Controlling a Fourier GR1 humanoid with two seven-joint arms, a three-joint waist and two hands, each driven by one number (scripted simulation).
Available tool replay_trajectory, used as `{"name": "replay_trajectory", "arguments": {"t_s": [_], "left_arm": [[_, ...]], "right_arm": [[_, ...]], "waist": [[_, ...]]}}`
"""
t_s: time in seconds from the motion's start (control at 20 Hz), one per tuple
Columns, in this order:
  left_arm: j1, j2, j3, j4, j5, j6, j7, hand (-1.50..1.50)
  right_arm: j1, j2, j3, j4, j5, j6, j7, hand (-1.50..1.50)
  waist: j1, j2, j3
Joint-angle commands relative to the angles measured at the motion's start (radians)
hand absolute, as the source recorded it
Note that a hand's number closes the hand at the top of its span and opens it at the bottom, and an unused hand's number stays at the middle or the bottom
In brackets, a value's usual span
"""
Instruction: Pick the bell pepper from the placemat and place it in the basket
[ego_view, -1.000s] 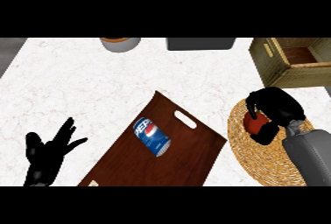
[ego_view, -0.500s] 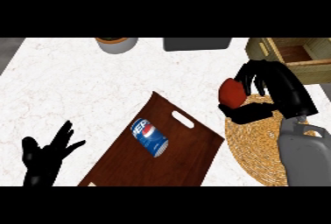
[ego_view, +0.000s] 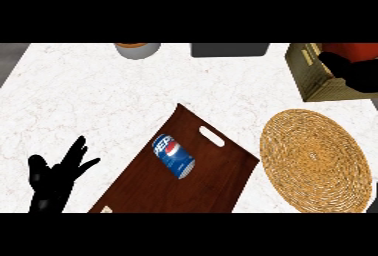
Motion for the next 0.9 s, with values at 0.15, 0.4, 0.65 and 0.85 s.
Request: {"name": "replay_trajectory", "arguments": {"t_s": [0.15, 0.4, 0.65, 0.85], "left_arm": [[0.004, 0.000, -0.029, 0.095, -0.036, -0.020, 0.024, 0.00], [-0.004, -0.016, -0.031, 0.072, -0.034, -0.012, 0.051, 0.00], [-0.027, -0.003, -0.007, 0.103, -0.022, -0.042, 0.031, 0.00], [0.020, -0.020, -0.029, 0.069, -0.038, -0.038, 0.005, 0.00]], "right_arm": [[-0.280, -0.213, -0.176, 0.187, -0.082, 0.038, 0.126, 1.50], [-0.339, -0.322, -0.165, 0.416, -0.032, 0.013, 0.047, 1.50], [-0.381, -0.423, -0.170, 0.630, -0.012, -0.006, -0.075, 1.50], [-0.364, -0.505, -0.172, 0.772, 0.001, -0.003, -0.233, 1.50]], "waist": [[0.017, 0.017, -0.010], [0.033, 0.022, -0.009], [0.037, 0.025, -0.009], [0.044, 0.026, -0.009]]}}
